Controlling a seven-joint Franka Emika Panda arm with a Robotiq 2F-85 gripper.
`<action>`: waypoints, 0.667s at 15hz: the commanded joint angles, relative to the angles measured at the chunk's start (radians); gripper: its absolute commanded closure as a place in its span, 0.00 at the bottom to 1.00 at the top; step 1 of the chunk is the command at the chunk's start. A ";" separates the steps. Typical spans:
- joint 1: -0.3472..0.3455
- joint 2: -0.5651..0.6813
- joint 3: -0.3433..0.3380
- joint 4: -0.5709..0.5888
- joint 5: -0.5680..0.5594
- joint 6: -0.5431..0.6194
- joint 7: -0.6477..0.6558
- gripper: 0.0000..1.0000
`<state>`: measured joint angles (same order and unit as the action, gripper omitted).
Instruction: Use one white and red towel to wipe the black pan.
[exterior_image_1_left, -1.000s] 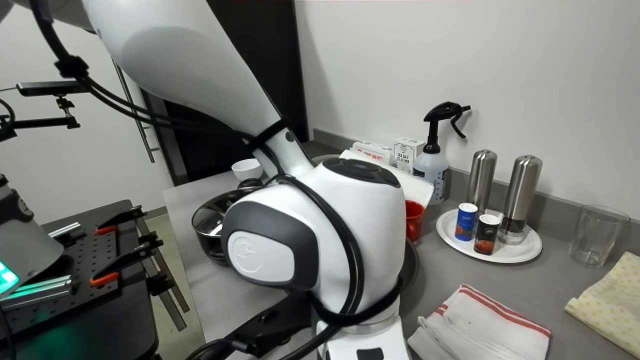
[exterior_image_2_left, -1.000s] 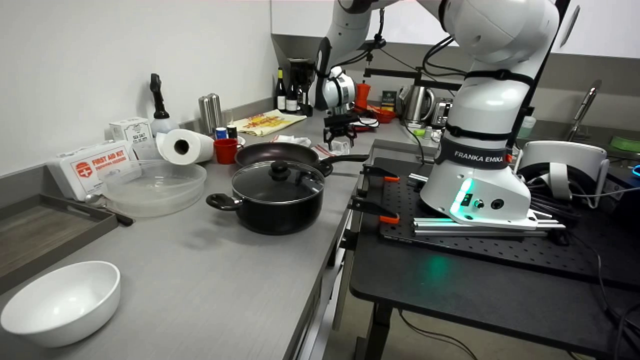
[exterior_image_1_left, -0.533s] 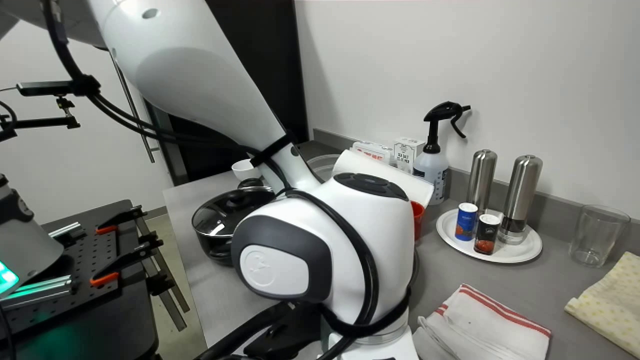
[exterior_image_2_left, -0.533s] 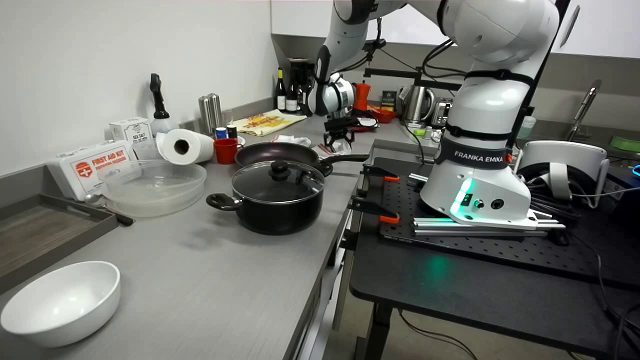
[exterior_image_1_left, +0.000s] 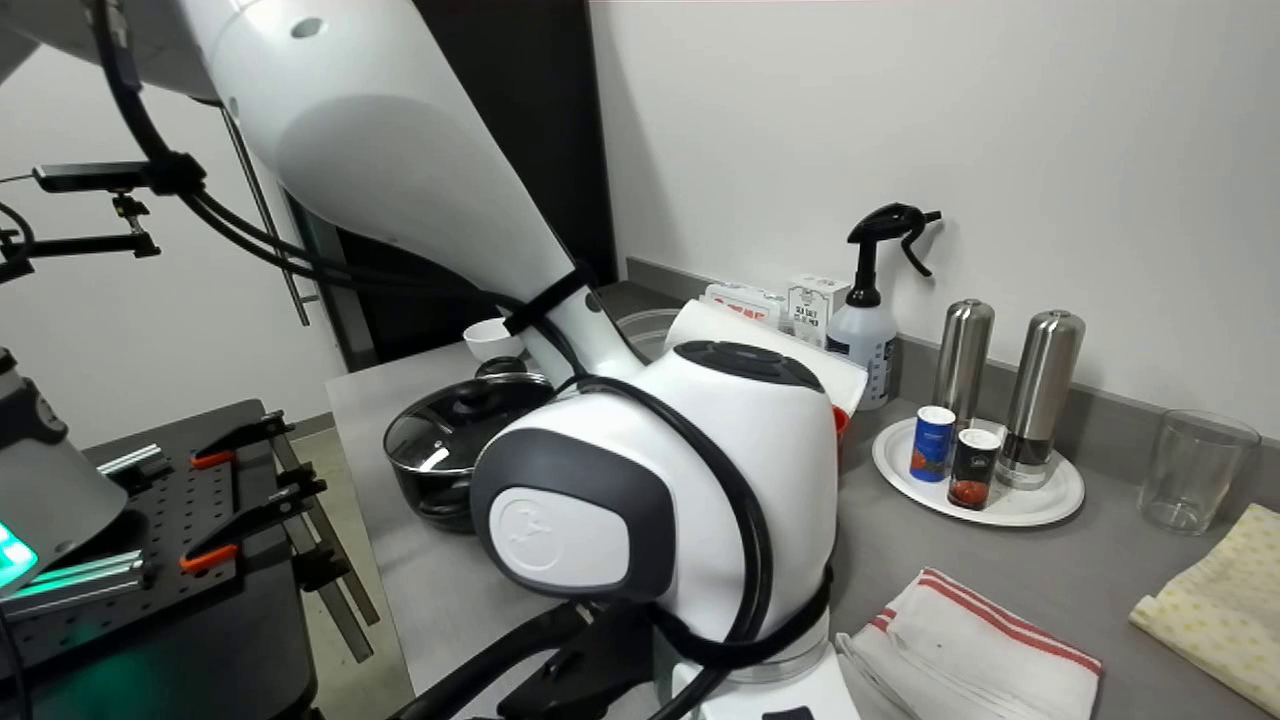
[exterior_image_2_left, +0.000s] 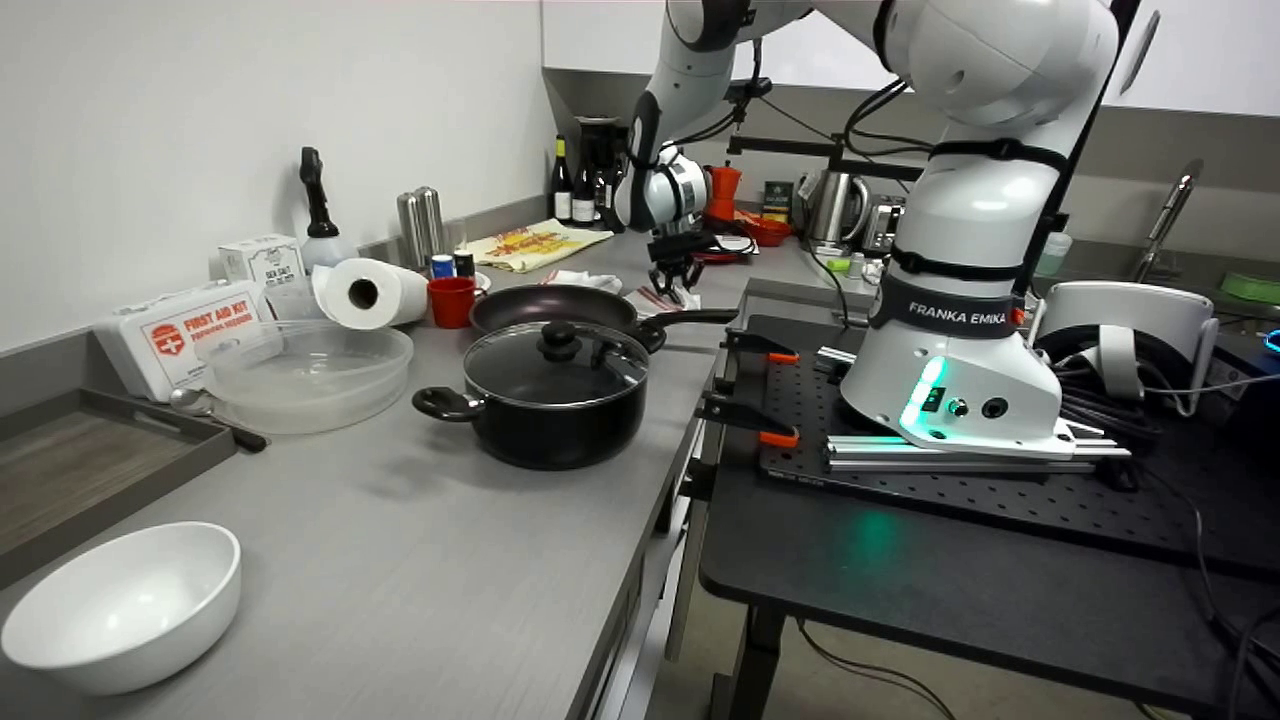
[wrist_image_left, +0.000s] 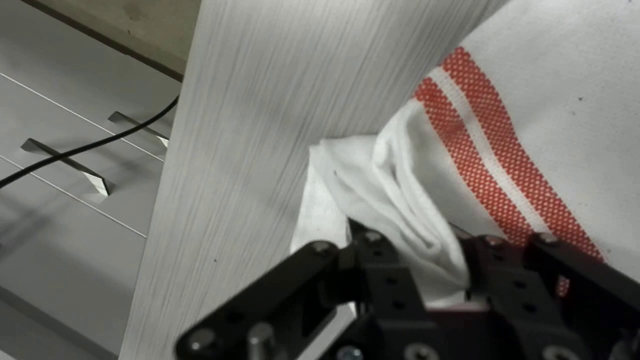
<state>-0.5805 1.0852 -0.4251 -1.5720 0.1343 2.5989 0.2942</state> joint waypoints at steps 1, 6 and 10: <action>0.006 -0.042 -0.011 -0.053 -0.023 0.068 -0.058 0.99; 0.016 -0.164 -0.026 -0.195 -0.040 0.214 -0.151 0.97; 0.018 -0.256 -0.012 -0.281 -0.077 0.294 -0.250 0.97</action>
<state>-0.5765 0.9278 -0.4480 -1.7432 0.1005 2.8308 0.1200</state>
